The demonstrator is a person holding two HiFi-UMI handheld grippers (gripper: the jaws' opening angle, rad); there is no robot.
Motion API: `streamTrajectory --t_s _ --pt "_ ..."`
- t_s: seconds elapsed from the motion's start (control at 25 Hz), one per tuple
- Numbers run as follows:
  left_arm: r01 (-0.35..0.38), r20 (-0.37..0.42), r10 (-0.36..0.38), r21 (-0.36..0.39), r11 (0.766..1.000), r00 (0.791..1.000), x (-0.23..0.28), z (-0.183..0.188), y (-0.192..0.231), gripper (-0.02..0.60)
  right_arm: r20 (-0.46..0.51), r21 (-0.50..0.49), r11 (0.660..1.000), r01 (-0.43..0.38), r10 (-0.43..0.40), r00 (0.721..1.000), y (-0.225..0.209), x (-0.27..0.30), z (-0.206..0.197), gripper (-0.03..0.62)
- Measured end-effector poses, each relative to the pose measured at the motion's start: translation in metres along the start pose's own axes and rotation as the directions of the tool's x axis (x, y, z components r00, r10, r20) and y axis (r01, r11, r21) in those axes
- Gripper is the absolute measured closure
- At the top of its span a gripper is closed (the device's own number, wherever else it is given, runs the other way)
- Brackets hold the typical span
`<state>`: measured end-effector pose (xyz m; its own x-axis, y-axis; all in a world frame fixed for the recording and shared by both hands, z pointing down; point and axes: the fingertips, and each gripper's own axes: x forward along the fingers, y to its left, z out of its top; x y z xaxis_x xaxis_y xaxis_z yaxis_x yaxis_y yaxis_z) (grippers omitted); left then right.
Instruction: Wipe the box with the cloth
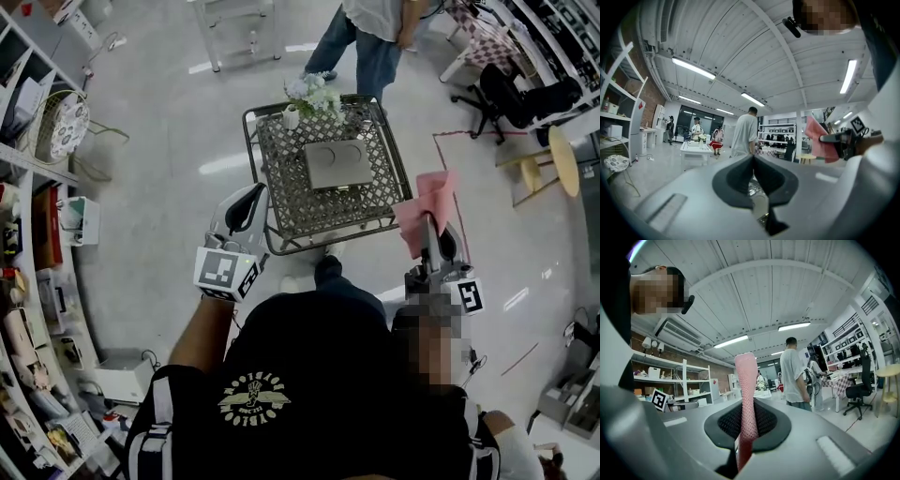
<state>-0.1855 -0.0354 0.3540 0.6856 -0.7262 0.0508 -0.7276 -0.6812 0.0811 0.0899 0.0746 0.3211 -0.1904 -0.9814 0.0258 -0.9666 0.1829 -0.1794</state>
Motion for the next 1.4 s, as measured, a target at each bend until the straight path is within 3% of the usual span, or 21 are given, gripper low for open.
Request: streamTrajectory --t_s 0.44,1.04,1.4 --pt "-0.096 -0.041 0.095 -0.011 0.995 0.995 0.029 -0.011 0.03 0.581 -0.018 0.043 0.998 -0.055 0.056 0.998 -0.034 0.057 -0.013 0.577" --pt "-0.081 -0.13 0.075 -0.036 0.996 0.989 0.125 -0.049 0.022 0.581 -0.105 0.093 0.995 -0.047 0.056 0.993 -0.11 0.112 -0.042 0.577" --pt "-0.106 -0.22 0.091 -0.06 0.993 0.971 0.185 -0.079 0.01 0.581 -0.205 0.138 0.986 -0.095 0.123 0.971 -0.157 0.161 -0.089 0.577"
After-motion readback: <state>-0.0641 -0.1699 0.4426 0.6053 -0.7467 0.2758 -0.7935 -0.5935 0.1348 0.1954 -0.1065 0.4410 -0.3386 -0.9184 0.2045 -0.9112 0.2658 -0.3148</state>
